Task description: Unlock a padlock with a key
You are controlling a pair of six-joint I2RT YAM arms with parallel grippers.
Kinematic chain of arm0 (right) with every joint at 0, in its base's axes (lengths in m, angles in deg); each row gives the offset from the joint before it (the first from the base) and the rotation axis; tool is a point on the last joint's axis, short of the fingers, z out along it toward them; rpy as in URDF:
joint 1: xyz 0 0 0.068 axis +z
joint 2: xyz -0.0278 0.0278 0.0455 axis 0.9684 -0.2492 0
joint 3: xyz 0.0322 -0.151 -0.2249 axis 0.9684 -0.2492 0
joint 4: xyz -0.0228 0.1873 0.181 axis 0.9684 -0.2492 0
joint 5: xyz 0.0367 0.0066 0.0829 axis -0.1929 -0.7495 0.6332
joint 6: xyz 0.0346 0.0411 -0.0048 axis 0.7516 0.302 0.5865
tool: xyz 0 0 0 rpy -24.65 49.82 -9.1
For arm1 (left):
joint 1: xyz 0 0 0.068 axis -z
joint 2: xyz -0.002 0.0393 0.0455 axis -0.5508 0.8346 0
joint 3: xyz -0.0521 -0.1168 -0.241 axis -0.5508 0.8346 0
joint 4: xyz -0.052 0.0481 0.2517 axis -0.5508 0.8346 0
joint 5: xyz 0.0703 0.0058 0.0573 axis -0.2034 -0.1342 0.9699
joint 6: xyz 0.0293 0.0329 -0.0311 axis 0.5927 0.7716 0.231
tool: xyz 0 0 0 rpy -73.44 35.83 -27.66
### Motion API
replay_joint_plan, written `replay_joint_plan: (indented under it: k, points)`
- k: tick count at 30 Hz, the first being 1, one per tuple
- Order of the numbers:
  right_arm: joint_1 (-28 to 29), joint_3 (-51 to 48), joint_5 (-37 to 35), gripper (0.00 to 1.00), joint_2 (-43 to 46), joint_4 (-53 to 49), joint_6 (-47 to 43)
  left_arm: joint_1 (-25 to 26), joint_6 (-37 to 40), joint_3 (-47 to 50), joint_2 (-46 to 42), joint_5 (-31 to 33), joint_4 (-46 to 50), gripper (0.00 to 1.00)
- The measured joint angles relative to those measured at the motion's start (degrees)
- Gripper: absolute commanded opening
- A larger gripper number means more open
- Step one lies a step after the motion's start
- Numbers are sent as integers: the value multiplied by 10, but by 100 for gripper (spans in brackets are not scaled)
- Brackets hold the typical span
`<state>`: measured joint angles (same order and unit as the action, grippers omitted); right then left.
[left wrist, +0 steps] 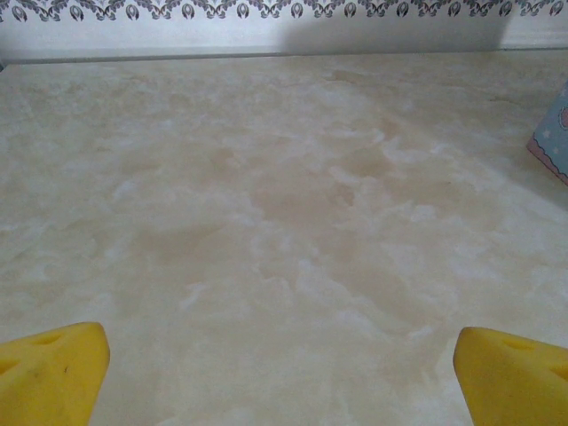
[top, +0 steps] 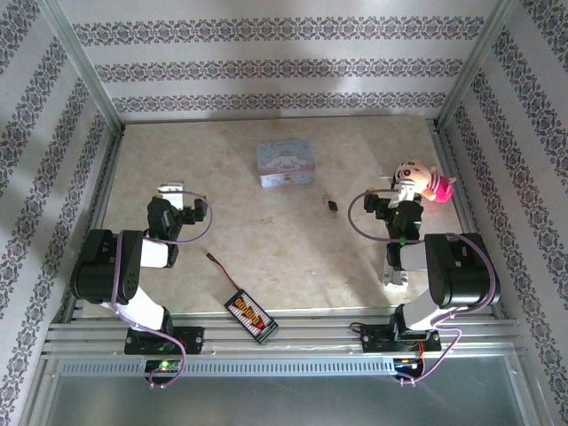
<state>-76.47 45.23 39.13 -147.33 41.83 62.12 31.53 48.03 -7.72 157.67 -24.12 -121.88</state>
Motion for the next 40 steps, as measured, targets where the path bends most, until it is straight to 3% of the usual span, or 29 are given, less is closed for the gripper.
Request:
replay_joint_plan:
  k: [11,40]
  points:
    - [-9,7,128,98,0,-29,-22,0,0,0,0,0,0,99]
    - [-8,9,100,98,0,-42,-22,0,0,0,0,-16,3,99]
